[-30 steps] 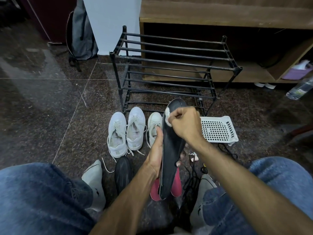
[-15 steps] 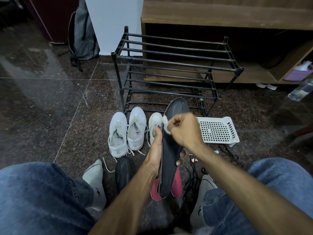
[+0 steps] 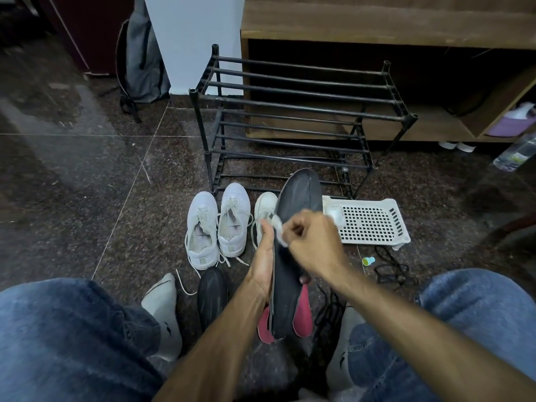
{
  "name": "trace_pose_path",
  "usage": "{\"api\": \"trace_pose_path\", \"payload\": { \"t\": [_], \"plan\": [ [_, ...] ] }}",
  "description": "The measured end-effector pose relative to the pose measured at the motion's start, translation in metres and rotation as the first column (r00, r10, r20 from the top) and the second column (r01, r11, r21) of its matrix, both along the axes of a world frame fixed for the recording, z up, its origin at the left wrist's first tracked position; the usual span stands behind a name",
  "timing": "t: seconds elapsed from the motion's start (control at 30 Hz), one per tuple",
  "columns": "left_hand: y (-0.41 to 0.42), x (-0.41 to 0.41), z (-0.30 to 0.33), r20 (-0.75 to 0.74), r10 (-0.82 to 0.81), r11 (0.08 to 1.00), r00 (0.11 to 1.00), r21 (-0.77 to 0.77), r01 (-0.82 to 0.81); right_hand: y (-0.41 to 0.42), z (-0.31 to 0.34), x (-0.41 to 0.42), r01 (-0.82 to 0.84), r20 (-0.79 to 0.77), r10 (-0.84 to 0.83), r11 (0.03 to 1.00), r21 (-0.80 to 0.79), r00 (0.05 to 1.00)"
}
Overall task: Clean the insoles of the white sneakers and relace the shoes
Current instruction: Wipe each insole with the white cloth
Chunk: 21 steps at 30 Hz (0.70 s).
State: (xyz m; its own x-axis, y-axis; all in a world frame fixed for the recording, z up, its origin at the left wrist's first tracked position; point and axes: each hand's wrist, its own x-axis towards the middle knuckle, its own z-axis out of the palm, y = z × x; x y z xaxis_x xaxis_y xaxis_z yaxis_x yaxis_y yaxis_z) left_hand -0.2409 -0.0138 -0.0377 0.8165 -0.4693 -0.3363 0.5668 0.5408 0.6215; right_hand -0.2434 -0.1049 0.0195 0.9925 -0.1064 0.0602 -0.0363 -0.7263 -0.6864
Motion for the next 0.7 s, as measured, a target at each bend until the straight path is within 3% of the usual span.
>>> {"api": "trace_pose_path", "payload": {
  "t": [0.1,0.2,0.3,0.37,0.47,0.57,0.63,0.7],
  "plan": [
    [0.001,-0.001,0.0,-0.017,0.107,0.994,0.994,0.008,-0.107,0.006,-0.006,-0.024,-0.081,0.013,0.081,0.996,-0.023,0.997],
    [-0.002,-0.005,0.004,-0.041,-0.066,0.998,0.997,-0.028,0.065,-0.006,-0.005,0.007,0.021,0.087,-0.009,0.99,-0.136,0.996],
    [-0.004,-0.003,-0.001,-0.031,-0.151,0.987,0.988,-0.064,0.149,-0.017,0.005,0.039,0.163,0.073,-0.157,0.983,-0.084,0.985],
    [-0.002,-0.002,0.0,-0.025,-0.154,0.986,0.988,-0.062,0.152,-0.014,0.005,0.038,0.145,0.06,-0.141,0.987,-0.072,0.988],
    [0.0,-0.001,0.001,-0.042,-0.031,0.999,0.999,0.013,0.031,0.0,-0.005,0.005,0.003,0.02,-0.003,1.0,-0.025,1.0],
    [0.003,0.001,-0.006,0.047,0.101,0.979,0.994,0.172,-0.107,0.005,-0.013,-0.02,-0.065,-0.037,0.065,0.998,0.016,0.997],
    [0.003,0.0,-0.004,0.027,0.04,0.986,0.999,0.163,-0.044,0.0,-0.012,-0.013,0.004,-0.16,0.024,0.985,0.172,0.987],
    [0.001,-0.001,0.001,-0.029,-0.037,0.993,0.999,0.108,0.039,-0.007,-0.006,-0.002,0.109,-0.299,0.031,0.892,0.439,0.954]
  ]
}}
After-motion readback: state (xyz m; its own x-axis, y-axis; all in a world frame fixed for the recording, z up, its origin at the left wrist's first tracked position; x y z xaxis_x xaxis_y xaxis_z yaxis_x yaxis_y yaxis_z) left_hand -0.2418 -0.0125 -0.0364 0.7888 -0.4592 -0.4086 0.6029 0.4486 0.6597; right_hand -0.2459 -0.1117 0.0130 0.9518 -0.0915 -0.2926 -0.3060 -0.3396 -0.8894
